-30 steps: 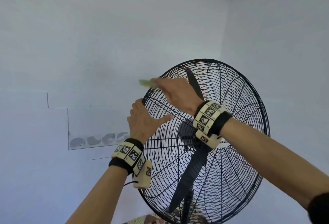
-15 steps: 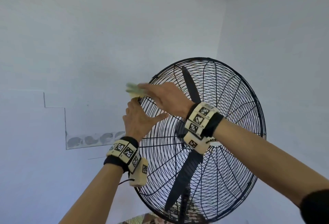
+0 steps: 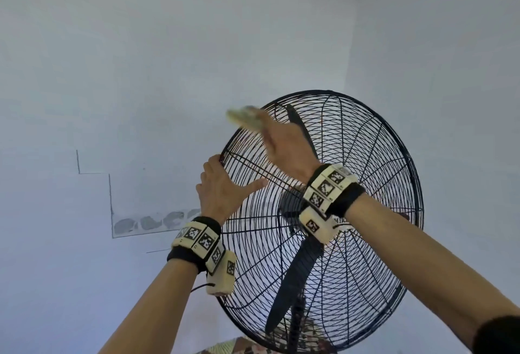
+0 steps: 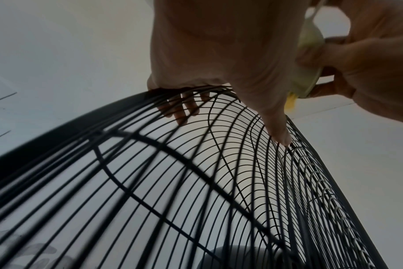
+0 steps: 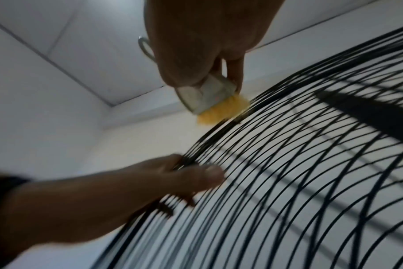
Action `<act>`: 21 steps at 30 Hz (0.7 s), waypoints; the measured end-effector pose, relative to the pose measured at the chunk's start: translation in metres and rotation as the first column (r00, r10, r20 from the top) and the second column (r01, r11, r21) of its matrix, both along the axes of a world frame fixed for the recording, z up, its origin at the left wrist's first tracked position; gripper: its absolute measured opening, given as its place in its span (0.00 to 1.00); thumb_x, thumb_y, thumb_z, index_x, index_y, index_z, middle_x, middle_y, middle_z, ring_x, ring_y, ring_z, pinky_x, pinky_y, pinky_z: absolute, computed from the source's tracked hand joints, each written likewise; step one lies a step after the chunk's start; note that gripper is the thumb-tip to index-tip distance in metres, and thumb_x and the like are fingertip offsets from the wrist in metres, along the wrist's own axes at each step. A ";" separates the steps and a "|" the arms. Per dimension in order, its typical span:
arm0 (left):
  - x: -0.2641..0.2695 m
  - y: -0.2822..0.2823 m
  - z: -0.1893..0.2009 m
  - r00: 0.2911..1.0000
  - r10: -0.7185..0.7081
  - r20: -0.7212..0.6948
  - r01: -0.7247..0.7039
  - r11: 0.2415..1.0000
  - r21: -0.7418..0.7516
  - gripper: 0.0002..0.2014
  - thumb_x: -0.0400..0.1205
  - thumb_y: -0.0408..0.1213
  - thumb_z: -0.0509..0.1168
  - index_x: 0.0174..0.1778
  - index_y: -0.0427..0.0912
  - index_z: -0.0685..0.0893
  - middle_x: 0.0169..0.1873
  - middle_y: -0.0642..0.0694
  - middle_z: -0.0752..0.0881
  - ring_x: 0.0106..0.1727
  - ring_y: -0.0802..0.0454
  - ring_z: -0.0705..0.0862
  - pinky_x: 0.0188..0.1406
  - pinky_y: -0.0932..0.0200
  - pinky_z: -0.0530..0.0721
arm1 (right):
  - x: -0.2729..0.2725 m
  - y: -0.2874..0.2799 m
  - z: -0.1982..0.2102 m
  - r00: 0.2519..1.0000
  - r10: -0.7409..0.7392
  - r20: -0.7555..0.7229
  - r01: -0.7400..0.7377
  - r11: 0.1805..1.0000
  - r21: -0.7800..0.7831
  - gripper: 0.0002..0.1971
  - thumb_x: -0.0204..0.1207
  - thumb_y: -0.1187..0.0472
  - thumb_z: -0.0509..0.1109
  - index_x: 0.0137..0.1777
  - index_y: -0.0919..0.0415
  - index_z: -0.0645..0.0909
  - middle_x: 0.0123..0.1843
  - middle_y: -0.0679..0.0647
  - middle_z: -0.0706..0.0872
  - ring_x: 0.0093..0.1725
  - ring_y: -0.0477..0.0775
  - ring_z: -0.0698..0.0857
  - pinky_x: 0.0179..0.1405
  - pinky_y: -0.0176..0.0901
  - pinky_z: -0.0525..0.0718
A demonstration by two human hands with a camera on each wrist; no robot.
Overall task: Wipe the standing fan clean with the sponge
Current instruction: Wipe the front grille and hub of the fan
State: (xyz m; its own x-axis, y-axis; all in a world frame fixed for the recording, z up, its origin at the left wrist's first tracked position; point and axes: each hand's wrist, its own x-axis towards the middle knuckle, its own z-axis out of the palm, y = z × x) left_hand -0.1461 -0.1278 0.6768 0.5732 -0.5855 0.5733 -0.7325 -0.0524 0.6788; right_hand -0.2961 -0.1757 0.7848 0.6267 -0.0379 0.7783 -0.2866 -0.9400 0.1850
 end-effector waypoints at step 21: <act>-0.003 -0.002 0.000 1.000 0.006 -0.014 -0.006 1.000 -0.017 0.65 0.62 0.80 0.74 0.85 0.40 0.60 0.79 0.42 0.71 0.79 0.39 0.72 0.77 0.32 0.72 | -0.004 0.019 -0.007 0.977 0.012 -0.214 -0.023 0.999 -0.048 0.40 0.68 0.82 0.69 0.80 0.54 0.76 0.57 0.50 0.90 0.32 0.33 0.77 0.30 0.20 0.73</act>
